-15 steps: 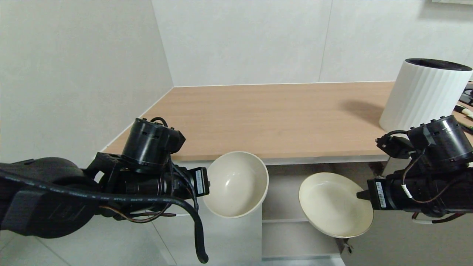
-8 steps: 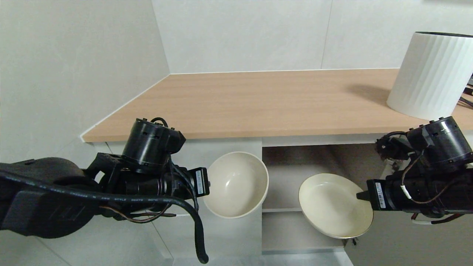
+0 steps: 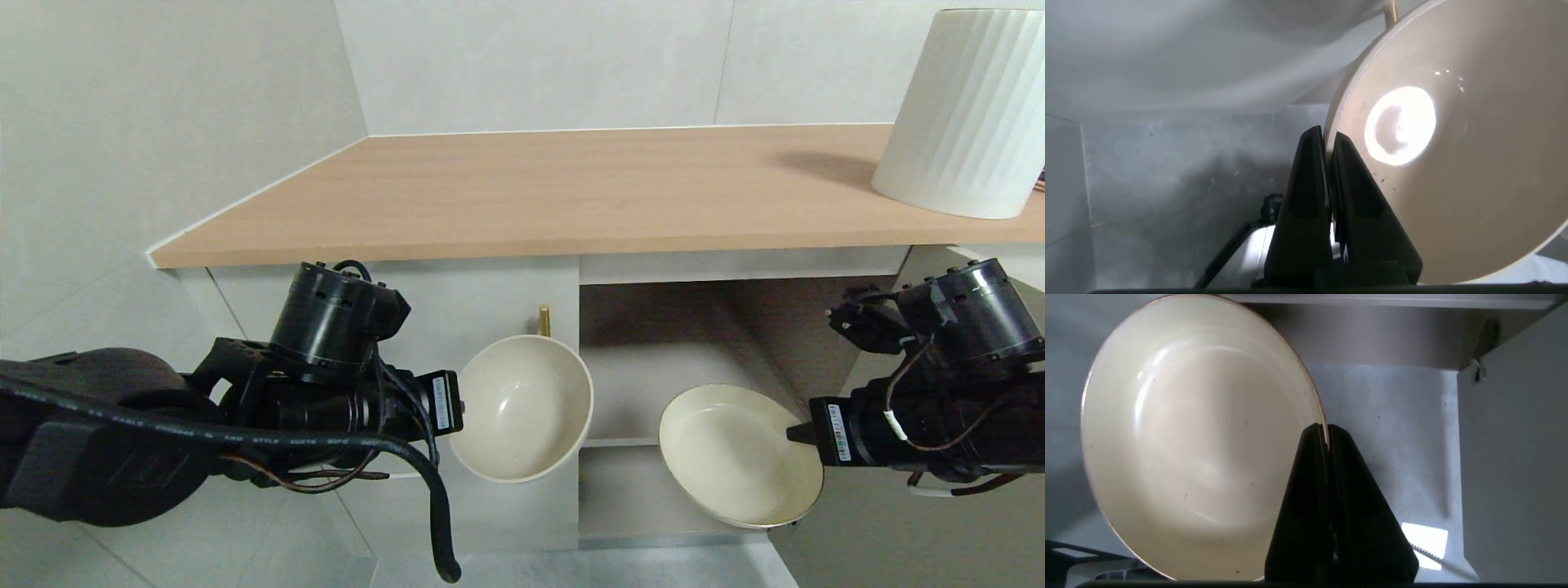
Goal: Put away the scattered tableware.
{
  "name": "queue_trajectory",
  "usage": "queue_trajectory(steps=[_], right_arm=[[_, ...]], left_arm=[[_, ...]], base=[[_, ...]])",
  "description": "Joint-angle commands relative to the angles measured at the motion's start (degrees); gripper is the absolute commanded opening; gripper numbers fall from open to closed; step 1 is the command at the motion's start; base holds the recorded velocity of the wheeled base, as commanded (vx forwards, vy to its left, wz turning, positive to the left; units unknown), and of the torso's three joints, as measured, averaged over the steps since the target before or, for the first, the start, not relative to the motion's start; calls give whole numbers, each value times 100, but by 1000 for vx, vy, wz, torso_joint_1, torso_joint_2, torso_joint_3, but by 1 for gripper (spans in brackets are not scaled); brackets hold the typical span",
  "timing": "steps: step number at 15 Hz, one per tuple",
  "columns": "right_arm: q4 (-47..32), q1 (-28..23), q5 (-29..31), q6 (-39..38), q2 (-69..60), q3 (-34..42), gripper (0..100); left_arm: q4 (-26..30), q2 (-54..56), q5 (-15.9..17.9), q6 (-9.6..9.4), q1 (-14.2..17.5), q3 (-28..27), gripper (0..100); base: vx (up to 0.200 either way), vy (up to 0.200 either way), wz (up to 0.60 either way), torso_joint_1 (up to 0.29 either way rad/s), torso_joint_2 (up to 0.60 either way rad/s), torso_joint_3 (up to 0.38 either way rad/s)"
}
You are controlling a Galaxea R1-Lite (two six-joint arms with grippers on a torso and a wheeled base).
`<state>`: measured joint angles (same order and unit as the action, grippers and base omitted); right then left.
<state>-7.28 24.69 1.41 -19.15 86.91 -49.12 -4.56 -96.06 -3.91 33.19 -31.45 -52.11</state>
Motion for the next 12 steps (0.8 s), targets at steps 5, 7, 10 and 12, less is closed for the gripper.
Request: queue_trajectory(steps=[5,7,10,12], right_arm=[[244,36,360,-1,520,-28,0],[253,36,447,-10,802,-72,0],[1334,-60,474,-291,1970,-63,0],[1967,-139,509,-432,2542,-10,0]], left_arm=[[8,-18,-4,3,-1,0,0],[8,-9,-4,3,-1,0,0],[16,17,-4,-24,-54,26,0],[16,44,-13,-147,-98,105,0]], base=[[0,0,0,-1,10,6],[0,0,0,0,0,0],[0,0,0,0,0,0],[0,0,0,0,0,0]])
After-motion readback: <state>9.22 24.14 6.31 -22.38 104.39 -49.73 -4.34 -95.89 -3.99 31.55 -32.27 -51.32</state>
